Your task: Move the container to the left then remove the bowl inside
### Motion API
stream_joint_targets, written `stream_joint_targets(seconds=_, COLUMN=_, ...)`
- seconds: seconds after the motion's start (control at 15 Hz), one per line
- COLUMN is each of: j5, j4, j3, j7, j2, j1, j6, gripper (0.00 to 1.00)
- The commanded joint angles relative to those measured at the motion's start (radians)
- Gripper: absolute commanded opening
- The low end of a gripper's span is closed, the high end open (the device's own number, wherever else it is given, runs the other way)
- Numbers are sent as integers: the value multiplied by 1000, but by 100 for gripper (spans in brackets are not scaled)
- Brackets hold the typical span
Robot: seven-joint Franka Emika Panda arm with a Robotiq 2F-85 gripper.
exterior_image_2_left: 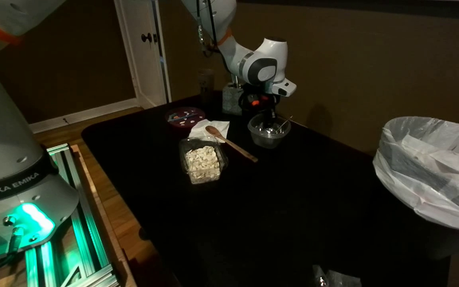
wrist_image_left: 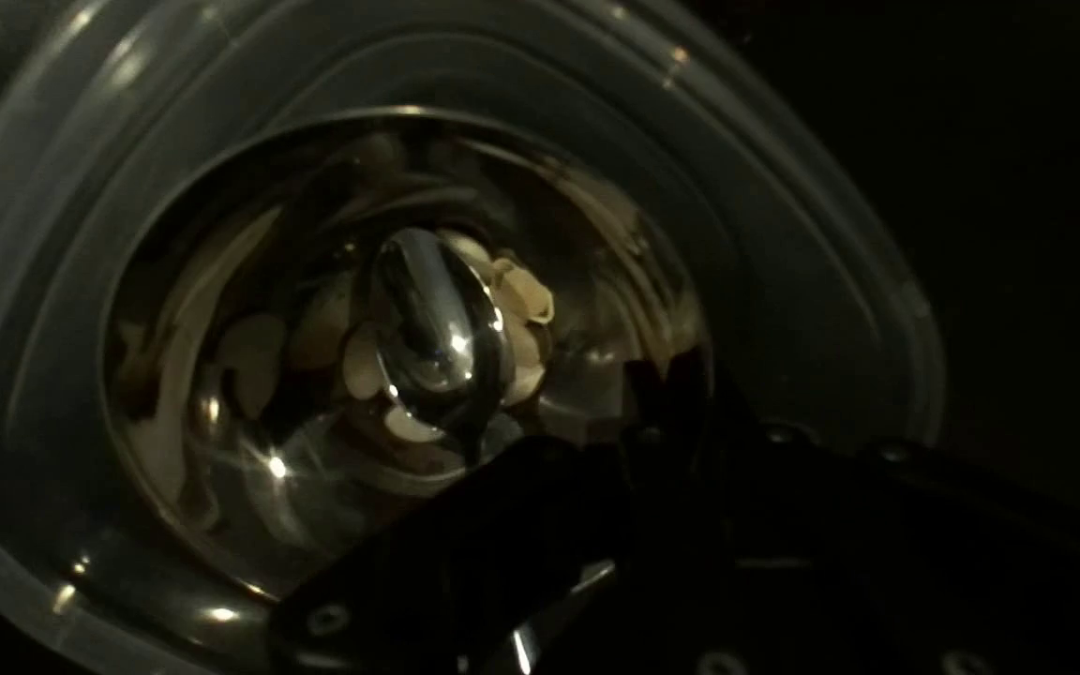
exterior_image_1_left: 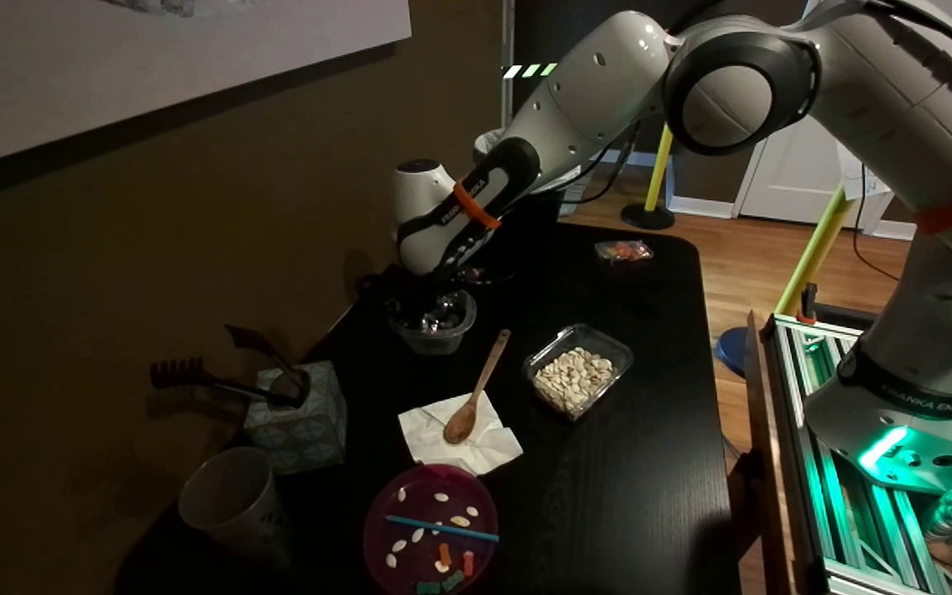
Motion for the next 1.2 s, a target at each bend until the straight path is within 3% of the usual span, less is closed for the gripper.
stream_joint_targets(seconds=0.0, j5=9, j4=-17, j3=-15, j7=9, j2=-18, j1=21, j6=23, gripper=0)
stream_joint_targets(seconds=0.6, j5=-76, j4=-135, j3=-108, j7=23, j2=-105, j1=139, j6=155, gripper=1)
stream_joint_targets(seconds=1.13, j5=-215, j4=-198, j3=-210, j7=29, j2=-203, j1=245, j6=93, gripper=1)
